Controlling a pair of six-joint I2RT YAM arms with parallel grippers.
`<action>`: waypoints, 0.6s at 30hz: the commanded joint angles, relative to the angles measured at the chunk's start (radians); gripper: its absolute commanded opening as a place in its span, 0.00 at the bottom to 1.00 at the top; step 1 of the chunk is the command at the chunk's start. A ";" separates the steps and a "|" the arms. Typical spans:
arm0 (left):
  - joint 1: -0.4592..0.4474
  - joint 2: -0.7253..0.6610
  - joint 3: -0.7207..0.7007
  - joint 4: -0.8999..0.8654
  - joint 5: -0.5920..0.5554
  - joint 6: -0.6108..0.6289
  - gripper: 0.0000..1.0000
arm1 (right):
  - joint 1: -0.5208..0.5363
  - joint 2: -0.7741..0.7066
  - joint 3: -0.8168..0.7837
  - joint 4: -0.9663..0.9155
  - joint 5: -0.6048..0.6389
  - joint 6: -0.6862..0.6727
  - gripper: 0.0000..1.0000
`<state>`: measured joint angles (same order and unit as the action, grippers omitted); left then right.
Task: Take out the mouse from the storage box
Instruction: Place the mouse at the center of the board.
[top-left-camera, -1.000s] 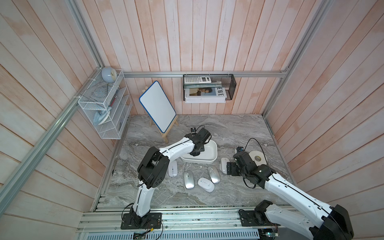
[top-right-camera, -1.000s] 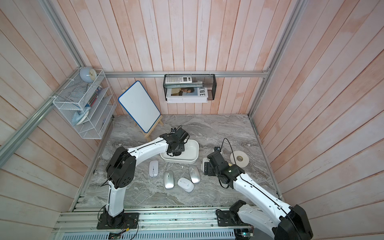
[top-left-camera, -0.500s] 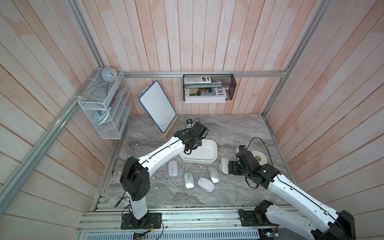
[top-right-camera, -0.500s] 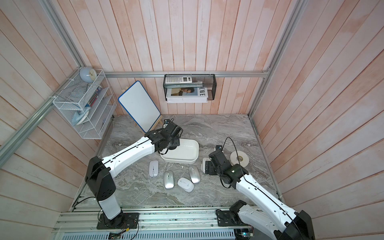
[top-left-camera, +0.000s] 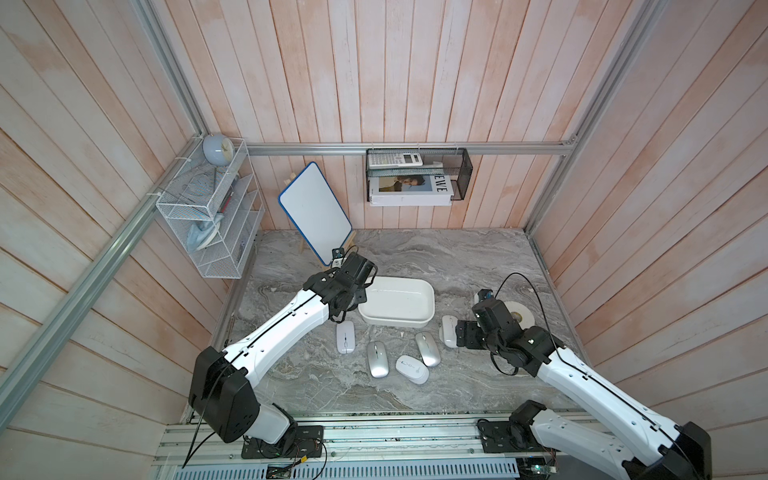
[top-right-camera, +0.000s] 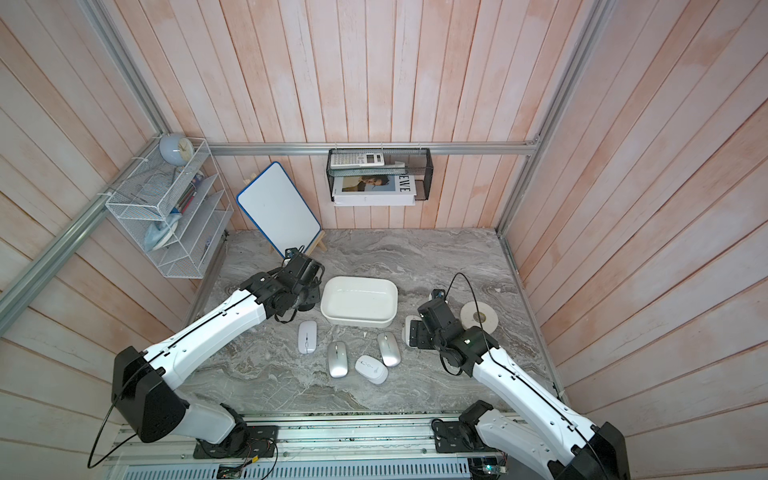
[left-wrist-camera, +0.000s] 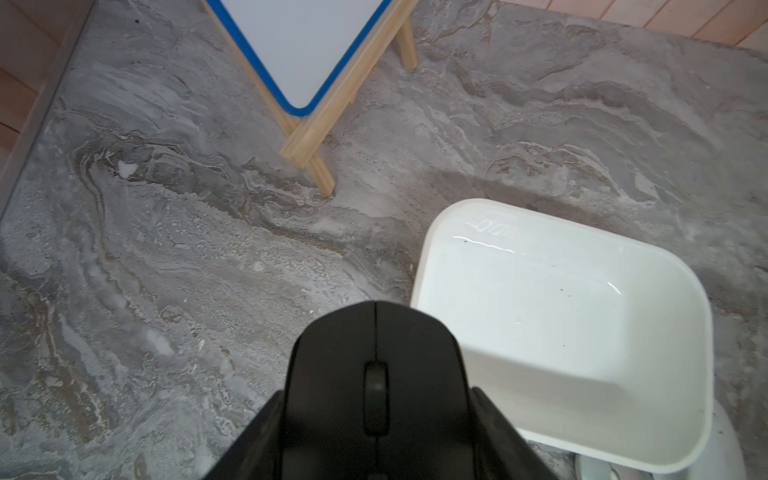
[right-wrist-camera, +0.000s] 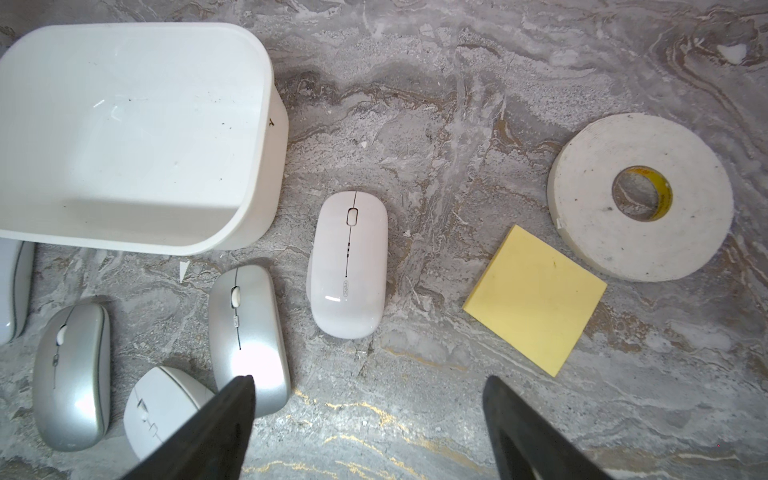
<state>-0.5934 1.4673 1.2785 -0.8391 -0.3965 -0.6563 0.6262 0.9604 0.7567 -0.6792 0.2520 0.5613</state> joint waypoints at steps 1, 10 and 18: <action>0.057 -0.040 -0.063 0.038 0.039 0.027 0.52 | 0.006 0.013 0.035 -0.022 -0.015 0.025 0.90; 0.212 -0.006 -0.218 0.157 0.136 0.070 0.52 | 0.026 0.058 0.050 -0.015 -0.014 0.046 0.90; 0.261 0.139 -0.222 0.252 0.195 0.111 0.51 | 0.034 0.108 0.059 0.004 -0.009 0.055 0.90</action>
<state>-0.3405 1.5669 1.0580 -0.6563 -0.2394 -0.5789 0.6525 1.0538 0.7853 -0.6777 0.2382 0.6025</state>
